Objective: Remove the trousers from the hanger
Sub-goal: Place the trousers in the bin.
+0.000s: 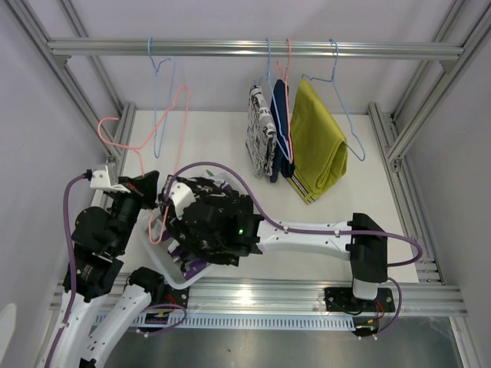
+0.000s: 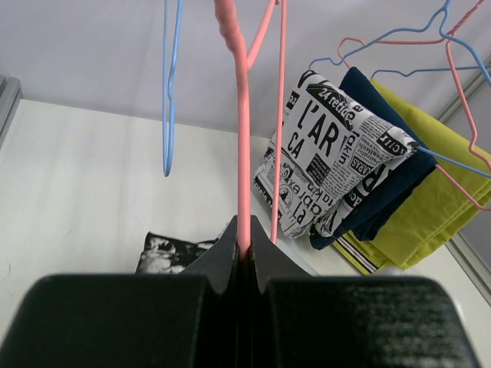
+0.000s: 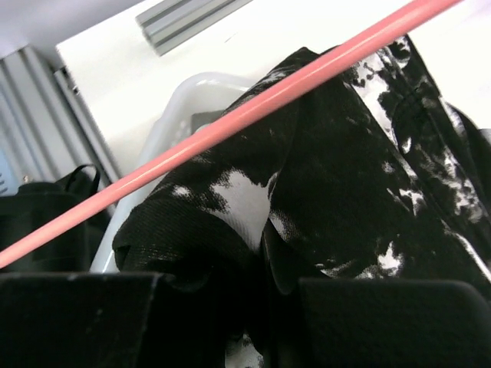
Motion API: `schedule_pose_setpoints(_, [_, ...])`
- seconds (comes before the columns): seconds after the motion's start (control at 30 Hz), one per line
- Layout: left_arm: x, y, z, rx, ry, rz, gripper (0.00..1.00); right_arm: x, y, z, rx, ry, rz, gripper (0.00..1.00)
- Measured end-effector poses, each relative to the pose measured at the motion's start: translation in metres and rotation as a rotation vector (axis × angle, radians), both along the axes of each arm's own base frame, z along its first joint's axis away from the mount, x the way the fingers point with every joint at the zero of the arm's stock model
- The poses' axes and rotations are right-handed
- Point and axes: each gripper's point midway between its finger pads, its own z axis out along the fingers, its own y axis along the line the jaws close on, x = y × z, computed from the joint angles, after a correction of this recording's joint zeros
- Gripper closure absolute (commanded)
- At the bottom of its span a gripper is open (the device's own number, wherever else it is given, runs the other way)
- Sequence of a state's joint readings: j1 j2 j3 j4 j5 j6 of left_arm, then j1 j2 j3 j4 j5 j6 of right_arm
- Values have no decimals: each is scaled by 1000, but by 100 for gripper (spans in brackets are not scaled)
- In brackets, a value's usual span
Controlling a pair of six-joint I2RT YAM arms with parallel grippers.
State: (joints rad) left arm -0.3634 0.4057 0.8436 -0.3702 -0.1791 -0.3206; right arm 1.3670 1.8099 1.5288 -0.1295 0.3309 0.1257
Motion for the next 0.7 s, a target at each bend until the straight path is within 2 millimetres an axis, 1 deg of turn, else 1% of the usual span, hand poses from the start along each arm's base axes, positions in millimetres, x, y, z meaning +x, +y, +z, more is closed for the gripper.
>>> schedule_pose_setpoints(0.1, [0,0,0,2,1,0,100,-12,5,-11,-6,21,18,100])
schedule_pose_setpoints(0.27, [0,0,-2,2,5,0,100,-24,8,-22,-4,34,45,100])
schedule_pose_setpoints(0.33, [0,0,-2,2,6,0,99,-30,10,-30,-5,45,57,100])
schedule_pose_setpoints(0.37, [0,0,-2,2,6,0,99,-32,11,-33,-7,49,61,92])
schedule_pose_setpoints(0.4, [0,0,-2,2,5,0,99,-34,13,-40,-13,54,65,82])
schedule_pose_setpoints(0.43, [-1,0,-2,2,6,0,99,-35,16,-46,-16,60,67,41])
schedule_pose_setpoints(0.47, [-1,0,-2,2,6,0,99,-37,19,-53,-17,73,66,26])
schedule_pose_setpoints(0.5, [-1,0,-2,2,6,0,99,-40,23,-61,-22,85,77,18])
schedule_pose_setpoints(0.53, [-1,0,-2,3,6,-1,99,-44,25,-70,-34,97,86,8])
schedule_pose_setpoints(0.6, [-1,0,-4,6,13,-3,99,-52,28,-86,-59,115,104,5])
schedule_pose_setpoints(0.63, [-1,0,-4,6,14,-3,99,-56,29,-90,-67,118,111,3])
schedule_pose_setpoints(0.7, [-1,0,-4,7,15,-4,99,-60,30,-91,-70,118,117,1])
